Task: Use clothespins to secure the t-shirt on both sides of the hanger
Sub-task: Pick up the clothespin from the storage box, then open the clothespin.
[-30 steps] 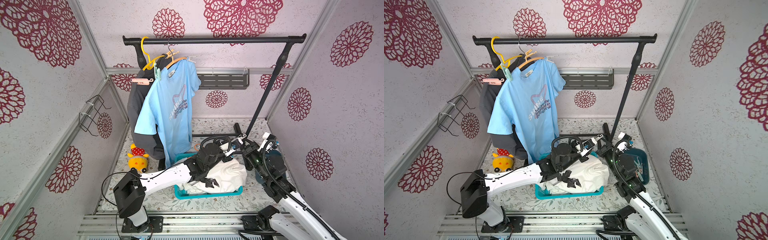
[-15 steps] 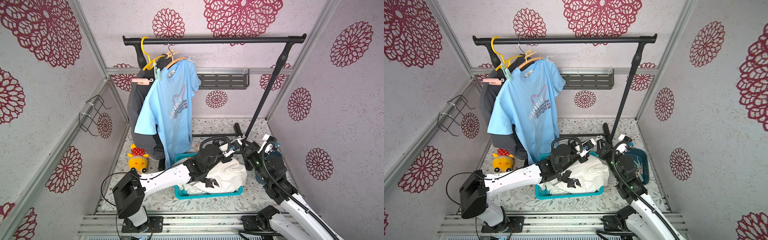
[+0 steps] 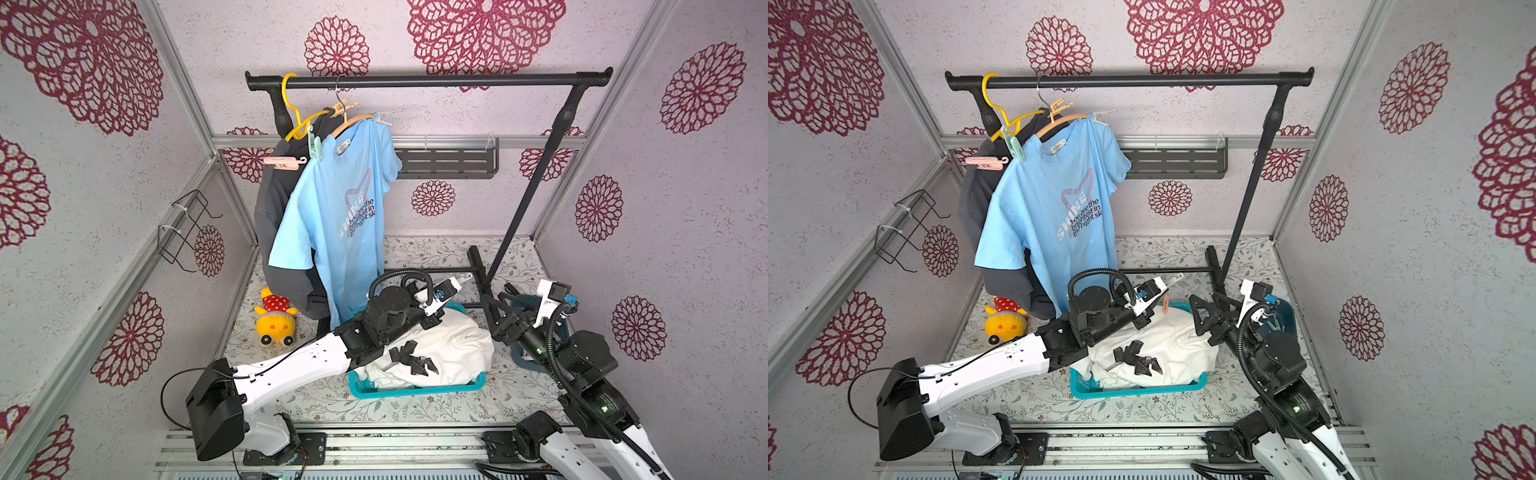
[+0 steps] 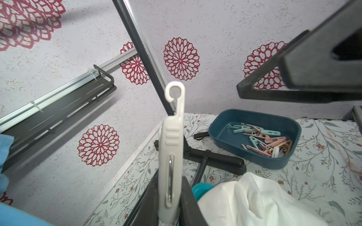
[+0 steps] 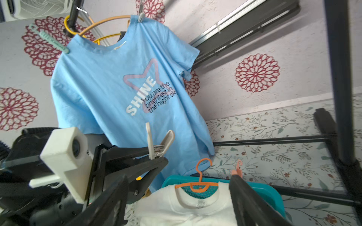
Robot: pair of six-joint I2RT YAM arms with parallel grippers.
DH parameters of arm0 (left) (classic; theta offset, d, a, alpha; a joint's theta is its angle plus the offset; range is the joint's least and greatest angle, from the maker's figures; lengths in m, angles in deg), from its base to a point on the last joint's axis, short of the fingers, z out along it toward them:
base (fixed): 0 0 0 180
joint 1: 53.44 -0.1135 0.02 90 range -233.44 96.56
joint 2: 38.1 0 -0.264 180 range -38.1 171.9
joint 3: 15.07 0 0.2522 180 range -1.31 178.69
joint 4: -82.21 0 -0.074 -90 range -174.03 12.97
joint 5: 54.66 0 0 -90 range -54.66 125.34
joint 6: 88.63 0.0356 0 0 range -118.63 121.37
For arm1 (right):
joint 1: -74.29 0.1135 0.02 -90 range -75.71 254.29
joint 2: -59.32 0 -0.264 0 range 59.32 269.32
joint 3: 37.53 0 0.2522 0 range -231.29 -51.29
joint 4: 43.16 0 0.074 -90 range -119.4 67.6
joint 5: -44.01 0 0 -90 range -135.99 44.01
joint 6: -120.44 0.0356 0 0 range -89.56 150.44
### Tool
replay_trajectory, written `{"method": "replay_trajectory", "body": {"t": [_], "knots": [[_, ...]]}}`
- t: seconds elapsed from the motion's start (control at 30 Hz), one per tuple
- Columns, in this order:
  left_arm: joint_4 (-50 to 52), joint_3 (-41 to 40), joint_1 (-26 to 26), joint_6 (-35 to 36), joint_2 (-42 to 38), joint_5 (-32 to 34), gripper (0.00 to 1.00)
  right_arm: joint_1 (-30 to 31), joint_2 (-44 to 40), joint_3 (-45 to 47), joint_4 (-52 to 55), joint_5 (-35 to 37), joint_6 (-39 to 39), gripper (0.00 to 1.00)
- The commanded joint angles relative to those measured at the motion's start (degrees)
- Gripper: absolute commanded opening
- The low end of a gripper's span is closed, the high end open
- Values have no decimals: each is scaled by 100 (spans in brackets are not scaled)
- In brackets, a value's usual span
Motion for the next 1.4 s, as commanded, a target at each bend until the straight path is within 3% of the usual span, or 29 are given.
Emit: {"method": "replay_trajectory", "body": {"t": [0.0,0.5,0.73,1.1,1.37], "knots": [[146,-96,-48,-24,-187,-247,0,4,243,-164,-481,-709,260,83],[-90,-214,-32,-51,-300,-441,0,13,1216,-157,-1912,-1094,1524,80],[-90,-79,-15,-11,-164,-452,0,20,1505,-143,-2268,-1123,1961,69],[-11,8,20,-42,-56,-487,0,40,1551,-105,-2280,-1066,1959,50],[90,94,31,-149,-23,-477,0,38,1567,-46,-2276,-1040,1927,56]]}}
